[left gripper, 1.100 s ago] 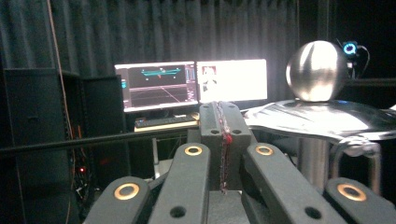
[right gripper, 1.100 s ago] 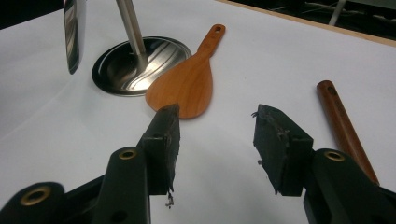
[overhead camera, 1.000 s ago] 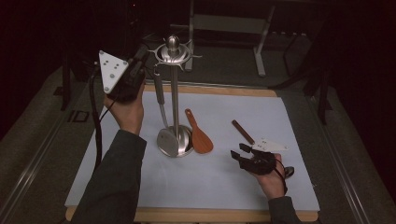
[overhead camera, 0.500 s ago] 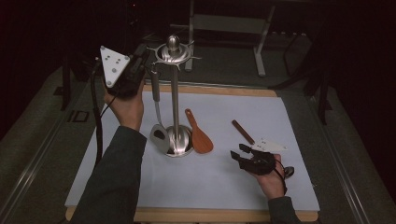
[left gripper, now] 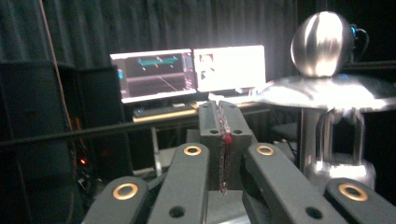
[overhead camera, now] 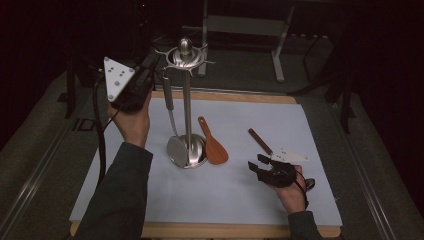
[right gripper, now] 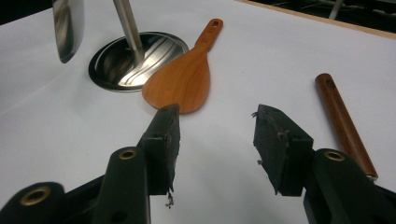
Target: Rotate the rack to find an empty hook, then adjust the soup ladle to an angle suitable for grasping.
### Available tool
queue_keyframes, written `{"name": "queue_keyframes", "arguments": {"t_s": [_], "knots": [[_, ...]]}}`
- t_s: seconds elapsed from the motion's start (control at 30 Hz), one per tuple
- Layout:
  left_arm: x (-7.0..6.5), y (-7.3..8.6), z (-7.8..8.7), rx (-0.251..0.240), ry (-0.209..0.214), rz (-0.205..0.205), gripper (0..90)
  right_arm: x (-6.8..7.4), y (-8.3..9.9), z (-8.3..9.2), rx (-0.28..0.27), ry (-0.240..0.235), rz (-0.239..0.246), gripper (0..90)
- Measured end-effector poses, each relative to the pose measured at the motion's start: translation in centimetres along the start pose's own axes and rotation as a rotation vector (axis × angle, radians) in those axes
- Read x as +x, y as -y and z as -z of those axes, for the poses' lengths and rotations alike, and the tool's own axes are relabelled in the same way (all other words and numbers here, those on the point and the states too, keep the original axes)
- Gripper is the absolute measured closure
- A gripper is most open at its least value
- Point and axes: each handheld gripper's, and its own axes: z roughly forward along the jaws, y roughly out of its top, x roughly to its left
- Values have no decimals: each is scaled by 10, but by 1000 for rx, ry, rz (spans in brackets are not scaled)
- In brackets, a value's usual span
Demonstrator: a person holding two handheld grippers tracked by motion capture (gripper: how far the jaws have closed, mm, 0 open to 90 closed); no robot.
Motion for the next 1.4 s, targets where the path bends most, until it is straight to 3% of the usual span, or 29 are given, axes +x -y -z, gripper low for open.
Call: {"name": "queue_keyframes", "arguments": {"t_s": [0.17, 0.33, 0.57, 0.6, 0.63, 0.73, 0.83, 0.93, 1.0, 1.07, 1.13, 1.3, 1.4], "knots": [[13, 24, 16, 89, 39, 1, 874, -3, 0, 3, -4, 6, -7, 507], [27, 59, 39, 169, 88, 28, 862, -3, 1, 2, 1, 10, -5, 507], [36, 115, 66, 285, 72, 54, 824, -6, 0, 5, -2, 16, -12, 507], [36, 115, 66, 285, 72, 54, 821, -6, 0, 5, -2, 16, -12, 507], [37, 132, 74, 314, 66, 60, 821, -7, 0, 6, -5, 17, -15, 507], [37, 157, 81, 377, 69, 52, 806, -9, -1, 7, -3, 25, -18, 507], [36, 182, 88, 428, 59, 84, 795, -11, -3, 9, -3, 31, -15, 507], [30, 208, 94, 477, 39, 83, 767, -13, -5, 10, -6, 42, -11, 512], [27, 222, 92, 542, 40, 52, 767, -15, -6, 11, 4, 51, -8, 517], [25, 229, 90, 567, 52, 45, 761, -19, -9, 11, 14, 68, -3, 534], [26, 234, 89, 567, 65, 81, 749, -23, -14, 12, 31, 57, -10, 586], [28, 242, 88, 600, 50, 78, 747, -28, -29, 10, 96, 94, 49, 656], [32, 246, 88, 596, 48, 98, 744, -33, -34, 3, 162, 113, 95, 669]]}}
